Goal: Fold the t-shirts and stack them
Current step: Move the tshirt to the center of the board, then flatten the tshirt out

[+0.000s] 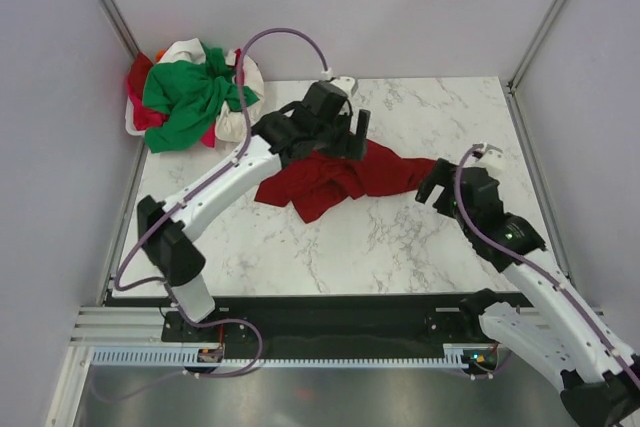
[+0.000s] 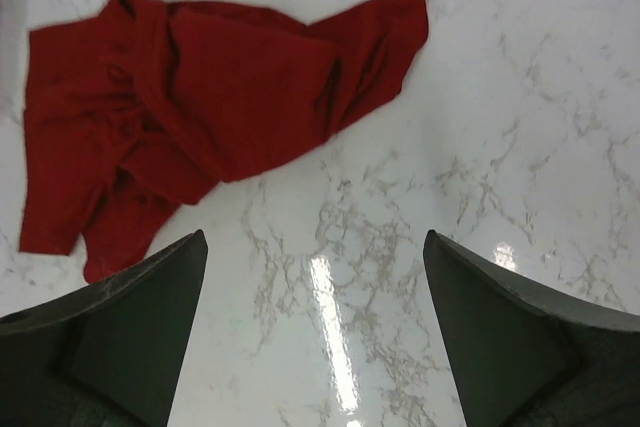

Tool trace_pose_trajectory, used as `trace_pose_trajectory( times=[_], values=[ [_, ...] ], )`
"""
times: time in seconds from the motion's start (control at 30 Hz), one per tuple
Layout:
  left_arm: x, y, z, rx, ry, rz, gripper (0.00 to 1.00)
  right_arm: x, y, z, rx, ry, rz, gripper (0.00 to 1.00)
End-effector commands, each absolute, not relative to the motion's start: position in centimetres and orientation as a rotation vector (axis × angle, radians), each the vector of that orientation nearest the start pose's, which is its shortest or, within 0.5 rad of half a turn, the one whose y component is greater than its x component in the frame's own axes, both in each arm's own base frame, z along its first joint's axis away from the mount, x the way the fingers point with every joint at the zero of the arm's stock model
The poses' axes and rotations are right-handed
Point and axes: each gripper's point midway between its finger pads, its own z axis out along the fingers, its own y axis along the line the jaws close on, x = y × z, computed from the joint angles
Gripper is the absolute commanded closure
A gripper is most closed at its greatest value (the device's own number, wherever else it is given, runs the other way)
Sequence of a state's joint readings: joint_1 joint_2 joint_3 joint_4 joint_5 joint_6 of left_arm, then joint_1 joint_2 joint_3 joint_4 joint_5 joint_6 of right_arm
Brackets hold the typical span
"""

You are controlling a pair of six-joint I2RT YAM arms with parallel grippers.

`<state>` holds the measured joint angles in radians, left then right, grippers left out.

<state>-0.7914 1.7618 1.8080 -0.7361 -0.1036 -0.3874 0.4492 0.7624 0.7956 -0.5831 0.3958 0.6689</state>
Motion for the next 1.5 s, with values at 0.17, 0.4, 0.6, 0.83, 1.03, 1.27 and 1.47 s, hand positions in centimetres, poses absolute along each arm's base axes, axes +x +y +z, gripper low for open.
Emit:
trace_pose_trajectory(
  times=[0.17, 0.4, 0.6, 0.83, 1.03, 1.27, 1.47],
  values=[
    [32.5, -24.4, 22.3, 0.092, 2.193, -0.599, 0.14, 29.1, 14.1, 17.8, 0.228, 2.198, 0.444, 0.02],
    [31.7, -17.8, 15.8, -0.181, 2.232, -0.672, 0.10, 30.8, 18.2, 17.6, 0.109, 2.201, 0.597, 0.02],
    [32.9, -14.7, 11.1, -0.432, 2.282, -0.585, 0.04, 30.1, 19.6, 15.8, 0.051, 2.258, 0.613, 0.02],
    [34.4, -11.5, 8.7, -0.552, 2.263, -0.420, 0.01, 29.2, 18.8, 15.5, 0.021, 2.253, 0.583, 0.02],
    [35.7, -11.0, 5.9, -0.610, 2.311, -0.366, 0.04, 28.6, 18.6, 14.4, 0.006, 2.281, 0.579, 0.02],
    [36.7, -10.4, 3.7, -0.626, 2.317, -0.299, 0.12, 28.3, 18.3, 13.7, -0.006, 2.293, 0.558, 0.02],
    [38.2, -12.2, 2.5, -0.568, 2.324, -0.388, 0.53, 28.2, 18.0, 12.4, -0.012, 2.320, 0.532, 0.02]
  ],
)
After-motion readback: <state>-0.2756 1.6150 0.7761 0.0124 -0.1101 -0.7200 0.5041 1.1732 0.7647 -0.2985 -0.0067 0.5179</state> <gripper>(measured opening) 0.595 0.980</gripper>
